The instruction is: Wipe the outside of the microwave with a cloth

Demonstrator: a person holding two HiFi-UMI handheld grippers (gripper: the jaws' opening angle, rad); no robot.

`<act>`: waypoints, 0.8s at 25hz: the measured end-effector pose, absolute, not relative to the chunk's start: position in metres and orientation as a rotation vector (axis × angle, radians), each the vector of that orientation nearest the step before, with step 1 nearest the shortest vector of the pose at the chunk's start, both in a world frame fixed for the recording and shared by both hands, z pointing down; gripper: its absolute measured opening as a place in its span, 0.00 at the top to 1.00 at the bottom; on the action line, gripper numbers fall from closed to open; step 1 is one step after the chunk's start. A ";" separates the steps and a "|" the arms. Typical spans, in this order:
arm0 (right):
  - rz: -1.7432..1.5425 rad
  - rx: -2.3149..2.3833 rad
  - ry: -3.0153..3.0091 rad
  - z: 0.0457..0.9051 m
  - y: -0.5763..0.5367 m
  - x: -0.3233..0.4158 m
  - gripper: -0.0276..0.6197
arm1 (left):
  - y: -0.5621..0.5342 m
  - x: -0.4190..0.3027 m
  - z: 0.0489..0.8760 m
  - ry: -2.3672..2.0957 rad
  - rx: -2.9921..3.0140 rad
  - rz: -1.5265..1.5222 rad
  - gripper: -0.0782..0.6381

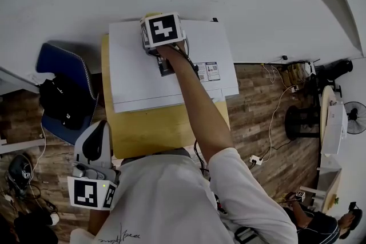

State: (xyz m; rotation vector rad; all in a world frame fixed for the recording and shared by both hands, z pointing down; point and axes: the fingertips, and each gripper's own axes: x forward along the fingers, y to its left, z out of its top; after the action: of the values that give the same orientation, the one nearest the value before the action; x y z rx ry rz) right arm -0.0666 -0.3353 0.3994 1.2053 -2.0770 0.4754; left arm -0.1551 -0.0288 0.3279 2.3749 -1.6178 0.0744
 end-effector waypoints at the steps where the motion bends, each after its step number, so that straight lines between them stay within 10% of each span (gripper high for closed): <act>1: 0.472 1.194 -2.085 0.400 -0.334 -0.074 0.77 | -0.028 -0.156 0.327 -1.621 2.374 0.074 0.90; 20: 0.443 0.978 -2.220 0.399 -0.302 -0.175 0.77 | -0.022 -0.164 0.325 -1.700 2.317 0.030 0.90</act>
State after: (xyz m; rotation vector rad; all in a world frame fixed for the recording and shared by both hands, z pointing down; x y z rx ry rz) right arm -0.1750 -0.3018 0.3993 0.9778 -2.2199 0.4428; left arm -0.1638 -0.0221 0.3254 2.3171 -1.6999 0.0296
